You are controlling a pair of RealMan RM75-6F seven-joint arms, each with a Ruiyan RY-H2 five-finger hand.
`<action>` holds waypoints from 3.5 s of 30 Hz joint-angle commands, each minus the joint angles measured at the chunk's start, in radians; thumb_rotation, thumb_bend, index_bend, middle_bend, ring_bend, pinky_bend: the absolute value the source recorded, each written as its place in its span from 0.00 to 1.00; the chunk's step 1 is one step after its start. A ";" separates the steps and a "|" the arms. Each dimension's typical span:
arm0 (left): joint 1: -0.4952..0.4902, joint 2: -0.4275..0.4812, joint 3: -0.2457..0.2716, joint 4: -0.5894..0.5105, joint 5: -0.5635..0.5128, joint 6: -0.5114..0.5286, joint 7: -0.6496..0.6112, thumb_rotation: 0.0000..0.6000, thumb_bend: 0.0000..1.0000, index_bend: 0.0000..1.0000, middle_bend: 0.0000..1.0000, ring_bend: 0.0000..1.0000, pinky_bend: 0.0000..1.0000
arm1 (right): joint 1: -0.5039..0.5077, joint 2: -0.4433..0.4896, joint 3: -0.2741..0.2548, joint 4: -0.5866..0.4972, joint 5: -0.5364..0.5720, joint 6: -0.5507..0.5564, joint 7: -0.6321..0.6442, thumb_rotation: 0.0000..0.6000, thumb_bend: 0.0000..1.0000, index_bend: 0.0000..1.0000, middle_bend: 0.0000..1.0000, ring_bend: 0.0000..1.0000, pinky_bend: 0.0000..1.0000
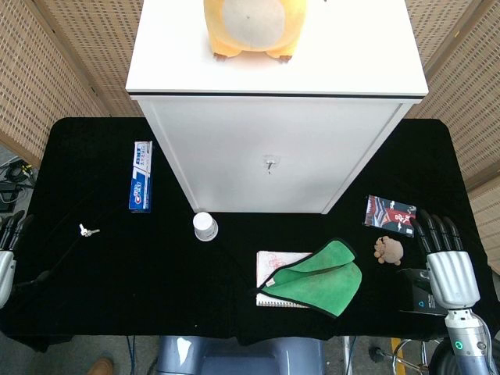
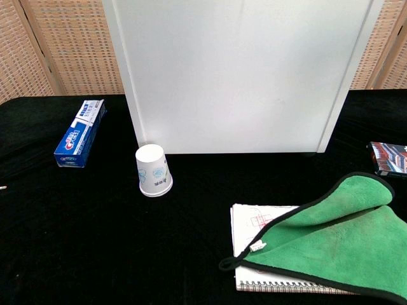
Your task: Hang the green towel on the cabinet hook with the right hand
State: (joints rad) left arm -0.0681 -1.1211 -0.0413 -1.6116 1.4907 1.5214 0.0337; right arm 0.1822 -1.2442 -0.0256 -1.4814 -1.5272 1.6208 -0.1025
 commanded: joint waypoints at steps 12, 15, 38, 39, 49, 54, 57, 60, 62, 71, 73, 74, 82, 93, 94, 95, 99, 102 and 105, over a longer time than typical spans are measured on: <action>-0.003 -0.004 -0.009 0.001 -0.018 -0.010 0.009 1.00 0.00 0.00 0.00 0.00 0.00 | 0.157 0.033 -0.013 -0.081 -0.125 -0.251 0.004 1.00 0.00 0.01 0.76 0.68 0.26; -0.009 -0.008 -0.016 0.006 -0.037 -0.025 0.015 1.00 0.00 0.00 0.00 0.00 0.00 | 0.240 0.055 -0.005 -0.140 -0.116 -0.398 0.031 1.00 0.00 0.03 0.87 0.82 0.60; -0.043 -0.027 -0.035 0.030 -0.110 -0.107 0.038 1.00 0.00 0.00 0.00 0.00 0.00 | 0.550 -0.122 0.077 -0.232 0.308 -0.948 -0.160 1.00 0.07 0.23 0.99 0.97 0.98; -0.043 -0.027 -0.035 0.031 -0.110 -0.108 0.037 1.00 0.00 0.00 0.00 0.00 0.00 | 0.554 -0.130 0.075 -0.227 0.325 -0.950 -0.172 1.00 0.07 0.24 0.99 0.97 0.98; -0.045 -0.026 -0.034 0.036 -0.110 -0.113 0.030 1.00 0.00 0.00 0.00 0.00 0.00 | 0.584 -0.187 0.045 -0.208 0.454 -0.940 -0.274 1.00 0.08 0.23 1.00 0.97 0.98; -0.045 -0.027 -0.032 0.035 -0.109 -0.112 0.034 1.00 0.00 0.00 0.00 0.00 0.00 | 0.597 -0.216 0.024 -0.198 0.507 -0.921 -0.321 1.00 0.09 0.20 1.00 0.97 0.98; -0.046 -0.028 -0.031 0.035 -0.108 -0.113 0.036 1.00 0.00 0.00 0.00 0.00 0.00 | 0.600 -0.232 0.013 -0.184 0.520 -0.909 -0.342 1.00 0.09 0.20 1.00 0.97 0.98; -0.046 -0.028 -0.032 0.035 -0.110 -0.113 0.036 1.00 0.00 0.00 0.00 0.00 0.00 | 0.603 -0.243 0.004 -0.172 0.533 -0.900 -0.356 1.00 0.10 0.20 1.00 0.98 0.98; -0.046 -0.029 -0.032 0.036 -0.112 -0.115 0.035 1.00 0.00 0.00 0.00 0.00 0.00 | 0.605 -0.247 -0.002 -0.166 0.542 -0.896 -0.362 1.00 0.12 0.22 1.00 0.98 0.98; -0.048 -0.029 -0.031 0.038 -0.112 -0.116 0.033 1.00 0.00 0.00 0.00 0.00 0.00 | 0.595 -0.251 -0.020 -0.153 0.534 -0.877 -0.341 1.00 0.37 0.52 1.00 0.98 0.98; -0.047 -0.029 -0.031 0.037 -0.111 -0.114 0.033 1.00 0.00 0.00 0.00 0.00 0.00 | 0.592 -0.250 -0.022 -0.152 0.529 -0.876 -0.336 1.00 0.42 0.57 1.00 0.98 0.98; -0.047 -0.029 -0.031 0.037 -0.110 -0.114 0.033 1.00 0.00 0.00 0.00 0.00 0.00 | 0.591 -0.249 -0.023 -0.152 0.527 -0.876 -0.332 1.00 0.46 0.60 1.00 0.99 0.98; -0.047 -0.029 -0.028 0.036 -0.107 -0.114 0.032 1.00 0.00 0.00 0.00 0.00 0.00 | 0.549 -0.214 -0.001 -0.181 0.434 -0.815 -0.228 1.00 0.63 0.83 1.00 1.00 1.00; -0.043 -0.026 -0.021 0.030 -0.091 -0.104 0.028 1.00 0.00 0.00 0.00 0.00 0.00 | 0.464 -0.095 0.081 -0.285 0.236 -0.649 0.045 1.00 0.68 0.85 1.00 1.00 1.00; -0.042 -0.026 -0.020 0.029 -0.088 -0.102 0.028 1.00 0.00 0.00 0.00 0.00 0.00 | 0.454 -0.079 0.094 -0.303 0.223 -0.622 0.066 1.00 0.68 0.85 1.00 1.00 1.00; -0.041 -0.025 -0.019 0.028 -0.086 -0.100 0.027 1.00 0.00 0.00 0.00 0.00 0.00 | 0.448 -0.066 0.103 -0.317 0.214 -0.605 0.080 1.00 0.69 0.85 1.00 1.00 1.00; -0.038 -0.021 -0.016 0.024 -0.080 -0.095 0.025 1.00 0.00 0.00 0.00 0.00 0.00 | 0.426 -0.022 0.149 -0.366 0.206 -0.536 0.100 1.00 0.72 0.86 1.00 1.00 1.00; -0.036 -0.018 -0.015 0.021 -0.078 -0.091 0.024 1.00 0.00 0.00 0.00 0.00 0.00 | 0.412 0.004 0.186 -0.397 0.204 -0.476 0.078 1.00 0.76 0.88 1.00 1.00 1.00; -0.034 -0.015 -0.015 0.018 -0.073 -0.084 0.018 1.00 0.00 0.00 0.00 0.00 0.00 | 0.393 0.027 0.228 -0.447 0.233 -0.406 0.024 1.00 0.79 0.89 1.00 1.00 1.00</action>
State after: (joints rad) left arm -0.1024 -1.1359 -0.0565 -1.5936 1.4181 1.4372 0.0516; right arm 0.5923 -1.2380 0.1712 -1.8923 -1.3119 1.1762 -0.0434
